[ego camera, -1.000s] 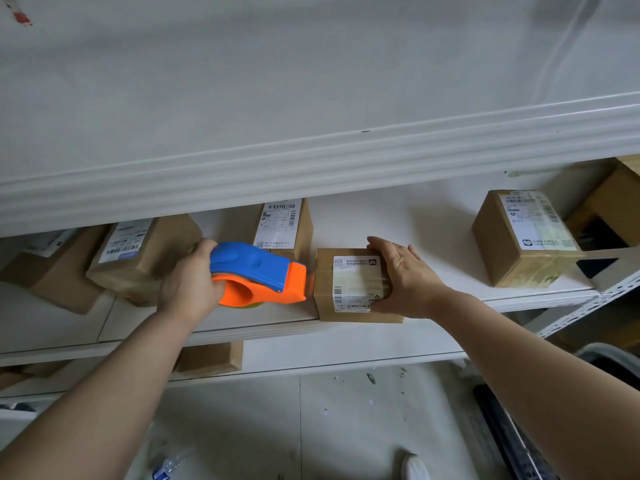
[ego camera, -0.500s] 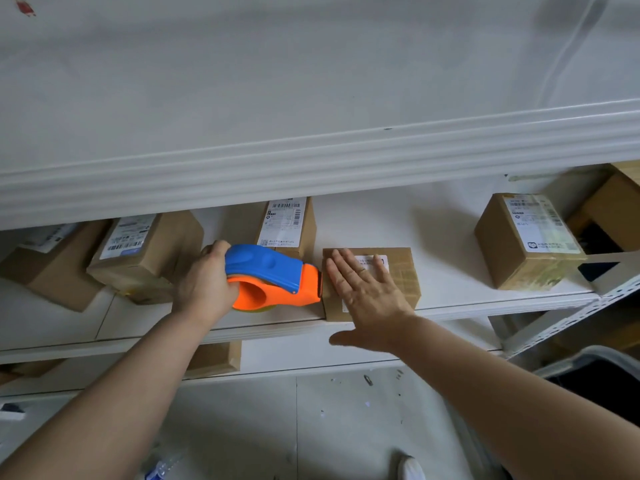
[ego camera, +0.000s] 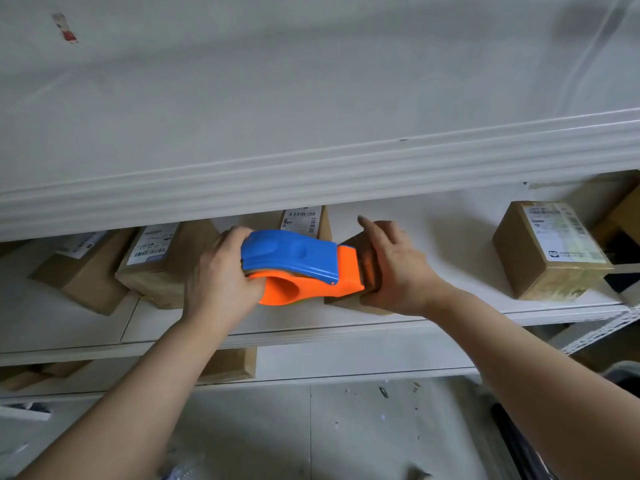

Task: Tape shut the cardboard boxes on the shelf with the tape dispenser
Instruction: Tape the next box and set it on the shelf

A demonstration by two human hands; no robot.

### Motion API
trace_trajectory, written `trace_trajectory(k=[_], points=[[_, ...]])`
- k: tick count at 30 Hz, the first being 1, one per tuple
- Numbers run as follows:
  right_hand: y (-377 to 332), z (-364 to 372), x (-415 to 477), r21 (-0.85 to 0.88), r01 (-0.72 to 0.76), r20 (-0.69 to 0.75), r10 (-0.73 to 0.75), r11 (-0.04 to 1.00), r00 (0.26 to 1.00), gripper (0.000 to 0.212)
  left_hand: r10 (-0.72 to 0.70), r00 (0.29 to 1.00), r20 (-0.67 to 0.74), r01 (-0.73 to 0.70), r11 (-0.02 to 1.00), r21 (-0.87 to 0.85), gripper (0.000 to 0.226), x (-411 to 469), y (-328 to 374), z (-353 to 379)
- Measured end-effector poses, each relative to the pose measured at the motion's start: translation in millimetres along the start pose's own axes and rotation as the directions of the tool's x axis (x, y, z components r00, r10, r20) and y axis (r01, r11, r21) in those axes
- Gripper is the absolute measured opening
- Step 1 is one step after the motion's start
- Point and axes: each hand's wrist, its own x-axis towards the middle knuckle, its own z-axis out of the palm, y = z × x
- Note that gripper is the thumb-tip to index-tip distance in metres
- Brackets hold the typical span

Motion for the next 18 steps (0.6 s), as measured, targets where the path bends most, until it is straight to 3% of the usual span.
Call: trace_trajectory(k=[4,6,8,11,14,18], points=[[31.4,-1.1,-19.9,0.412,-0.108,0.06,0.091,0.905,0.994,0.121,0.055,0.998,-0.029,-0.054,0.998,0.032,0.05,-1.6,41.7,-2.8],[46.8,-1.5,-29.2,0.489,-0.182,0.107,0.148,0.853,0.983,0.12,0.082,0.997,-0.013,-0.081,0.993,0.086,0.054,-0.9,64.0,4.5],[57.2,-11.9,-30.7,0.396,-0.195,0.125,0.158,0.897,0.979,0.12,0.079,0.997,0.006,-0.079,0.991,0.105,0.055,5.1,82.9,11.5],[51.0,-24.1,-21.1,0.119,-0.116,0.132,0.1,0.986,0.986,0.127,0.064,0.997,0.034,-0.068,0.986,0.155,0.048,17.2,95.5,17.3],[38.1,-25.0,-11.2,0.144,-0.043,0.128,0.024,0.989,0.991,0.134,0.067,0.995,0.073,-0.077,0.988,0.131,0.041,27.8,96.3,24.9],[44.1,-25.1,-10.0,0.14,-0.038,0.079,0.027,0.989,0.997,0.126,0.015,0.99,0.142,-0.044,0.977,0.208,0.033,36.7,78.0,17.8]])
